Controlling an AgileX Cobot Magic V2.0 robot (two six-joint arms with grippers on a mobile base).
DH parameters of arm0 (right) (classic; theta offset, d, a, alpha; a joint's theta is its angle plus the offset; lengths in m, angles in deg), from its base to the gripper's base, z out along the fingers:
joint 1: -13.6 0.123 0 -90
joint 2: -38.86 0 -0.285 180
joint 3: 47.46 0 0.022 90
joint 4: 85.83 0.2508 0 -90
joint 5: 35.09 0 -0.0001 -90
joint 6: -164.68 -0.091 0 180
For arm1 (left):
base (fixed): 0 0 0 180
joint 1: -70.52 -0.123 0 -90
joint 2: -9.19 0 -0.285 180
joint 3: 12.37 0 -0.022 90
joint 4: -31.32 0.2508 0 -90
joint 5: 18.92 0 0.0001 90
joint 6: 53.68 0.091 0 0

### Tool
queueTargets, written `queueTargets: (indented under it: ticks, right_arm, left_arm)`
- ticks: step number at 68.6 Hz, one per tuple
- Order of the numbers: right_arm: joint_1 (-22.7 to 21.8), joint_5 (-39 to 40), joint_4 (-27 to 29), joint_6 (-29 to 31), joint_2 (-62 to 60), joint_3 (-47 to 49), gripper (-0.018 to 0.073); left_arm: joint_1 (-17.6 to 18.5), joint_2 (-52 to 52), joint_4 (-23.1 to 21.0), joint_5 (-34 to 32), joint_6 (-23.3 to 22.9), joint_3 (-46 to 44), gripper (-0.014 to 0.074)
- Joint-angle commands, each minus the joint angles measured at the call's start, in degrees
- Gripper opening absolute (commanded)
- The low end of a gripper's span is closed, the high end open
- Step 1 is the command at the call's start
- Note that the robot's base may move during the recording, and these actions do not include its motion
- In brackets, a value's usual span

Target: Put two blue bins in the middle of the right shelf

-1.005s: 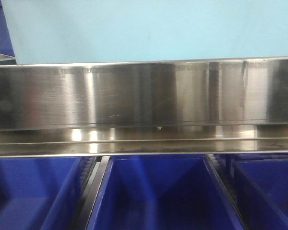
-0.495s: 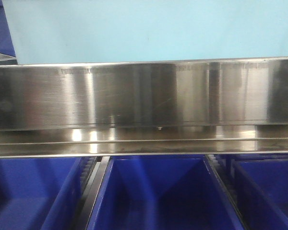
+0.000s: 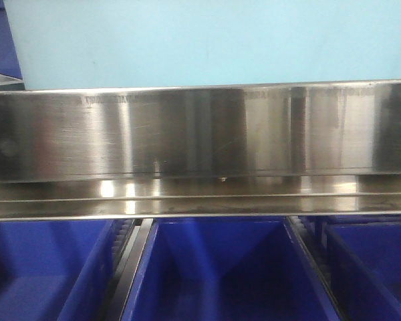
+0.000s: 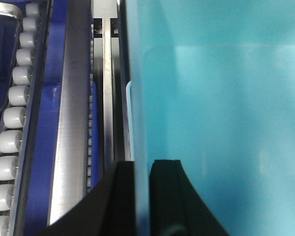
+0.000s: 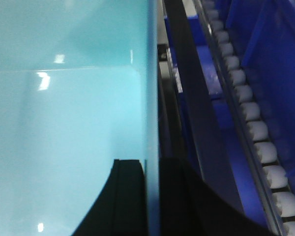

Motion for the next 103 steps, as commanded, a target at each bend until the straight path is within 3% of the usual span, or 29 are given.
queueTargets:
  ticks: [1,56,103]
  right_arm:
    - [-1.21,3.90,2.92,1.24,0.59,0.81,-0.0162]
    - [-2.90,2.47,5.33,3.98,3.49,0.82,-0.0162]
    - [-2.98,3.05,6.27,3.98,4.70,0.82,-0.0162]
  left_arm:
    - [0.37,0.48,-3.81,-1.96,0.64,-0.75,-0.0111]
    - [0.37,-3.13,-5.83,-1.96,0.74,-0.75,-0.0111]
    - [0.37,-3.46,-4.65,-1.96,0.88,-0.75,-0.0111]
